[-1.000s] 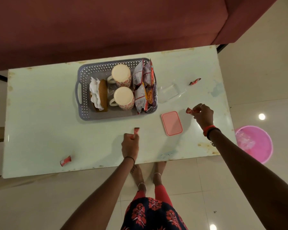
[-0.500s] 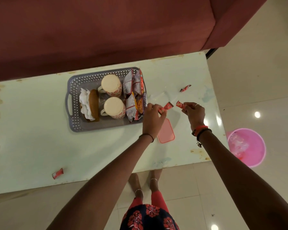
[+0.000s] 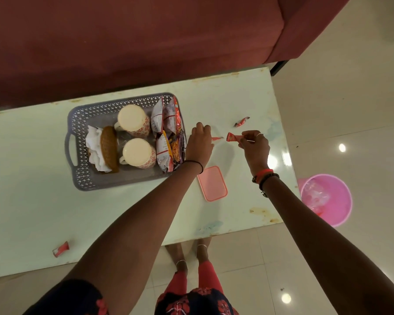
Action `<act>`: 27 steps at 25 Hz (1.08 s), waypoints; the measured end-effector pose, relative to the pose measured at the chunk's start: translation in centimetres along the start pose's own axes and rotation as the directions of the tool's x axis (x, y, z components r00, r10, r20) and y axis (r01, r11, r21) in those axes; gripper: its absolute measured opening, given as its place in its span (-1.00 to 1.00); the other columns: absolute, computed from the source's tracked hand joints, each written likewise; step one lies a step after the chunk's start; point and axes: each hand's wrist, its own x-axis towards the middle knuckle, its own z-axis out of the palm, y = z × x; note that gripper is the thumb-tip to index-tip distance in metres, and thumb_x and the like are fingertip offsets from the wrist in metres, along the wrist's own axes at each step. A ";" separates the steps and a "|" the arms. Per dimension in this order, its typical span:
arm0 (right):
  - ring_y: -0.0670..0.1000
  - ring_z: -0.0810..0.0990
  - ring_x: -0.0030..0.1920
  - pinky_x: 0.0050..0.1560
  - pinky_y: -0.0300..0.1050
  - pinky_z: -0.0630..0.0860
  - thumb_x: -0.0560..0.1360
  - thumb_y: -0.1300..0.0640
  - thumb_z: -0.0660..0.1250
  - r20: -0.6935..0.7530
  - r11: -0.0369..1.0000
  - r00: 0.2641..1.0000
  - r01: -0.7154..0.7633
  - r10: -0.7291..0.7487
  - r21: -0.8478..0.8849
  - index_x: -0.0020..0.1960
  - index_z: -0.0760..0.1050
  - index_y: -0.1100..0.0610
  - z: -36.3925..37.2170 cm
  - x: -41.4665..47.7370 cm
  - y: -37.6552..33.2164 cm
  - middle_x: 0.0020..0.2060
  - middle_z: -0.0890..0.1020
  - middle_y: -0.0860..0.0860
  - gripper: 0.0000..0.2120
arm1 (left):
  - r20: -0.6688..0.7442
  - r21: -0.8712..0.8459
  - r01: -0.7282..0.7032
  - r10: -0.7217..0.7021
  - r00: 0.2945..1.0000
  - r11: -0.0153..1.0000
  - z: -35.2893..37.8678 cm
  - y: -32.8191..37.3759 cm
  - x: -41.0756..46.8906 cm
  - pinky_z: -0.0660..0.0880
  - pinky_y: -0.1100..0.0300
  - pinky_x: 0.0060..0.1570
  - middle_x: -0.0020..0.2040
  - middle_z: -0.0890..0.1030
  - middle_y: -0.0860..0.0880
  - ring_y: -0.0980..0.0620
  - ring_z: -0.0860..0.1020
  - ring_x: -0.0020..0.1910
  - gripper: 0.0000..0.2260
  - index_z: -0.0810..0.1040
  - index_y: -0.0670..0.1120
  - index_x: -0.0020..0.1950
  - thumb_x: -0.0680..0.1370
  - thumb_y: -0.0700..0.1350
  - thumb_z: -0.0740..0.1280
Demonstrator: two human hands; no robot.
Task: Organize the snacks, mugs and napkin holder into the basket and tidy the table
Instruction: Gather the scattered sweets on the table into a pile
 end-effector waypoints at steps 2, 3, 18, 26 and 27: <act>0.06 0.65 -0.16 -0.05 -0.24 0.55 0.48 0.23 0.36 0.028 0.999 0.999 0.031 -0.031 -0.010 0.07 0.56 0.26 0.6 0.3 -0.4 -0.05 0.68 0.16 -0.81 | -0.018 -0.089 0.015 -0.016 1.000 0.996 -0.2 0.0 -0.3 0.41 0.07 0.18 0.23 0.40 -0.20 -0.14 0.42 0.21 -0.65 0.37 -0.21 0.29 0.53 -0.16 0.30; 0.04 0.63 -0.17 -0.04 -0.24 0.55 0.47 0.24 0.36 0.042 0.999 0.998 0.044 -0.044 -0.006 0.06 0.56 0.27 0.9 0.5 -0.7 -0.05 0.68 0.16 -0.81 | -0.035 -0.149 0.027 -0.032 0.999 0.989 -0.2 0.1 -0.5 0.42 0.07 0.18 0.23 0.41 -0.21 -0.15 0.42 0.20 -0.67 0.37 -0.22 0.28 0.54 -0.18 0.29; 0.27 0.41 0.25 0.28 0.06 0.43 0.43 0.52 0.01 0.324 0.679 0.921 0.380 -0.215 -0.628 0.40 0.37 0.13 1.3 6.0 -1.2 0.33 0.36 0.23 -0.38 | 0.057 -0.798 0.313 -0.453 0.890 0.514 2.6 1.4 -5.7 0.39 0.30 -0.05 0.07 0.51 -0.23 0.03 0.46 -0.07 -0.79 0.42 -0.24 0.16 0.53 -0.26 0.26; 0.30 0.52 0.02 0.00 0.11 0.56 0.50 0.43 0.14 0.384 0.517 0.899 0.437 -0.212 -0.736 0.15 0.46 0.29 0.7 5.8 1.9 0.07 0.44 0.28 -0.73 | 0.078 -0.797 0.340 -0.474 0.877 0.500 3.6 0.3 -5.8 0.48 0.11 0.04 0.00 0.58 -0.27 -0.02 0.51 -0.07 -0.79 0.46 -0.28 0.14 0.51 -0.29 0.27; 0.29 0.53 0.01 -0.03 0.09 0.57 0.51 0.39 0.17 0.380 0.516 0.905 0.423 -0.193 -0.745 0.14 0.45 0.28 0.6 5.6 2.3 0.06 0.44 0.27 -0.77 | 0.080 -0.794 0.342 -0.472 0.878 0.502 3.6 0.3 -5.8 0.48 0.11 0.04 0.00 0.58 -0.27 -0.02 0.51 -0.07 -0.79 0.46 -0.28 0.14 0.51 -0.29 0.27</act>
